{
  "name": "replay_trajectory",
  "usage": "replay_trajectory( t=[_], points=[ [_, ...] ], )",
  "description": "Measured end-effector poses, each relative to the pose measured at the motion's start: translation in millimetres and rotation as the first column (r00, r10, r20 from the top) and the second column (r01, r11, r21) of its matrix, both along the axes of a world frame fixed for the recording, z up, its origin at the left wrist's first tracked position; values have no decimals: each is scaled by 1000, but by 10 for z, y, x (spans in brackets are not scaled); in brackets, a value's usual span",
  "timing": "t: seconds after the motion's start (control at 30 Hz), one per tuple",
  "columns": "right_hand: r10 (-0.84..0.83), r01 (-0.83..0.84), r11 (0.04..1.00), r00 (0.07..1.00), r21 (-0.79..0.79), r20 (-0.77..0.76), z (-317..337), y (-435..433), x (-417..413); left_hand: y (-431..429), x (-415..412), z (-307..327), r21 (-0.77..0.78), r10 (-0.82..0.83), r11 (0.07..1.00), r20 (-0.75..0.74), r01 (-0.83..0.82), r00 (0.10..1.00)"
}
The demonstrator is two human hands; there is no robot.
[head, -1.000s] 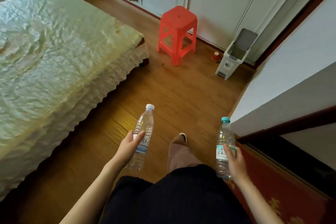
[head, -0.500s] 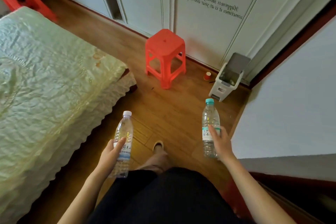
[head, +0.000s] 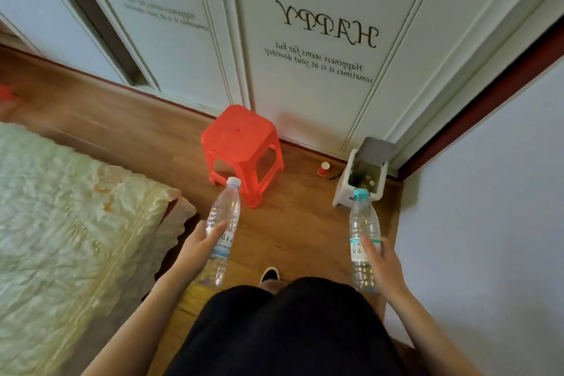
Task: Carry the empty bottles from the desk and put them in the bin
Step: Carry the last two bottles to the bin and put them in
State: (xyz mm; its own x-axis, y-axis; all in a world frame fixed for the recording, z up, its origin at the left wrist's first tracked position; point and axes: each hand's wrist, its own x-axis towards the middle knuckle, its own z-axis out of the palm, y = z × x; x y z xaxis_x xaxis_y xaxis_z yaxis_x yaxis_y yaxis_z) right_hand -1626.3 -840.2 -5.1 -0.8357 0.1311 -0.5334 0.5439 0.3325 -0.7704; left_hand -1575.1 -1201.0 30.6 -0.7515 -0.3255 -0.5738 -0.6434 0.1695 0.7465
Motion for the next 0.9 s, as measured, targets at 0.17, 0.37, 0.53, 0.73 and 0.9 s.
replay_trajectory(
  t=[0.17, 0.37, 0.53, 0.73, 0.9],
  points=[
    [-178, 178, 982, 984, 57, 3, 71, 229, -387, 226, -1209, 25, 36, -203, 979, -12, 203, 979],
    [-339, 335, 938, 941, 84, 28, -40, 707, -944, 857, -2191, -179, 64, -331, 942, 16, 329, 944],
    [-355, 353, 934, 934, 55, 32, -68, 1069, -1729, 1394, -2786, -247, 62, -298, 954, 63, 295, 952],
    [-299, 299, 954, 954, -2, 32, -50, 1509, -2731, 1898, -3503, -224, 52, -262, 965, 105, 258, 959],
    [-314, 317, 947, 947, -53, 67, -190, 1730, -3249, 2252, -4011, -431, 3, -330, 942, 167, 334, 929]
  ],
)
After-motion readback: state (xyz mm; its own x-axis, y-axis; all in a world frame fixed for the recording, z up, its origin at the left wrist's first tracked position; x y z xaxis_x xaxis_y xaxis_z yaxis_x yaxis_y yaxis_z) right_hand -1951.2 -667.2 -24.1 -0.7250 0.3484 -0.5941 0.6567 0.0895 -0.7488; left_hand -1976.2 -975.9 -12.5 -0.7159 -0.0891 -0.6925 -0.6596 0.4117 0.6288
